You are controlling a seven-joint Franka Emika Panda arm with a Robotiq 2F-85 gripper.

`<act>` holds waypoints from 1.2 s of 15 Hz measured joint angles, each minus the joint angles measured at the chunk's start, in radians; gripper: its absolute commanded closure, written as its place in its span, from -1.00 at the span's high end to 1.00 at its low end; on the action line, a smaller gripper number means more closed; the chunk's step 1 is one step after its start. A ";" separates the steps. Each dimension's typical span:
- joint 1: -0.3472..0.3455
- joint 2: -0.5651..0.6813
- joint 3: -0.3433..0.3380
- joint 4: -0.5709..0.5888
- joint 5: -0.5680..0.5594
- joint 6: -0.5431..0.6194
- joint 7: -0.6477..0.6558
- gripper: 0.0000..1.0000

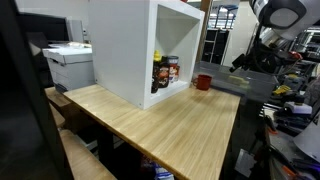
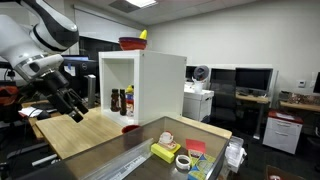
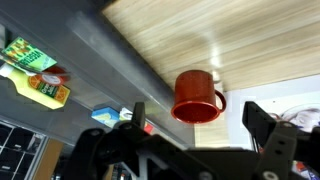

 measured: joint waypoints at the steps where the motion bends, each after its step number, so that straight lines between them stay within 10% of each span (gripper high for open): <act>1: -0.002 0.013 0.000 0.000 0.000 0.000 -0.008 1.00; 18: -0.014 0.034 0.001 0.000 0.000 -0.003 -0.024 1.00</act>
